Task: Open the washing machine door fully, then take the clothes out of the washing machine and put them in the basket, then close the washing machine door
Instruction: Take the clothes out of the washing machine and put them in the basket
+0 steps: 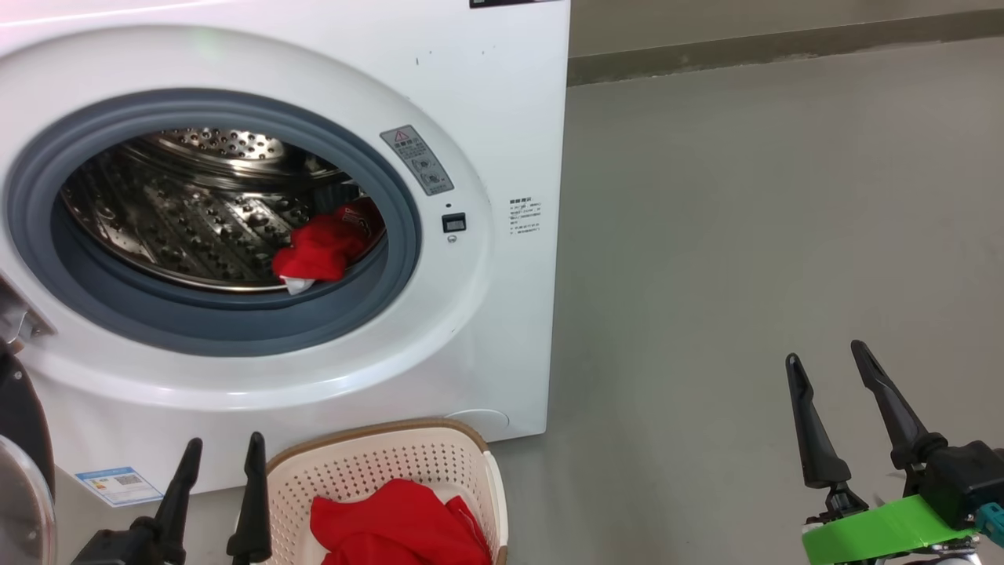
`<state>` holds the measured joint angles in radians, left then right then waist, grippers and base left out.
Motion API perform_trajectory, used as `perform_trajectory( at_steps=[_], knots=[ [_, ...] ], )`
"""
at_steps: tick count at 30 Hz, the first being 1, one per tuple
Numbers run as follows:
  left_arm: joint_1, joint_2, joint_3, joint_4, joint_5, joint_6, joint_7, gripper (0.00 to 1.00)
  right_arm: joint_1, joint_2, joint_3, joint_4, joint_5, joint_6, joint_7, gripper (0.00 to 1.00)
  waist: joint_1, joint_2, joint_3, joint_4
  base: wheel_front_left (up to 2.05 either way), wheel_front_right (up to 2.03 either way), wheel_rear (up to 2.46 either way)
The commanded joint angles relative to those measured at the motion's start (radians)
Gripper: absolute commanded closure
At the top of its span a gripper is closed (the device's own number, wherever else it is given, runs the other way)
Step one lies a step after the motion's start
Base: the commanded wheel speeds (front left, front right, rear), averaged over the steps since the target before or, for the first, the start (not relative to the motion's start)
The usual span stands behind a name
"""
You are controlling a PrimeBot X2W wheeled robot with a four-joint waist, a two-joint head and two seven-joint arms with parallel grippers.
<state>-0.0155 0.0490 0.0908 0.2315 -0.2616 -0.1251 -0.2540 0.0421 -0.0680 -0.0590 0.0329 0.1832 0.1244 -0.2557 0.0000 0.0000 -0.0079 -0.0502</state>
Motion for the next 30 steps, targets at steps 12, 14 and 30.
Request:
perform_trajectory(
  at_steps=[12,14,30],
  knots=[
    [0.005,0.012,0.023,-0.042,0.006,-0.005,-0.008,0.0,-0.005,-0.016,0.012,-0.025,-0.007,0.006,-0.006,0.0,0.0,0.0,-0.002,-0.008,0.0,0.0,0.0],
    [0.006,0.011,0.024,-0.044,0.006,-0.005,-0.008,0.0,-0.007,-0.018,0.011,-0.023,-0.007,0.006,-0.006,0.0,0.0,0.0,-0.002,-0.008,0.0,0.0,0.0],
    [-0.014,0.005,0.038,-0.046,0.016,-0.005,-0.008,0.0,-0.014,-0.013,0.012,-0.016,-0.003,0.006,-0.006,0.0,0.0,0.0,0.024,-0.007,0.0,0.0,0.0]
  ],
)
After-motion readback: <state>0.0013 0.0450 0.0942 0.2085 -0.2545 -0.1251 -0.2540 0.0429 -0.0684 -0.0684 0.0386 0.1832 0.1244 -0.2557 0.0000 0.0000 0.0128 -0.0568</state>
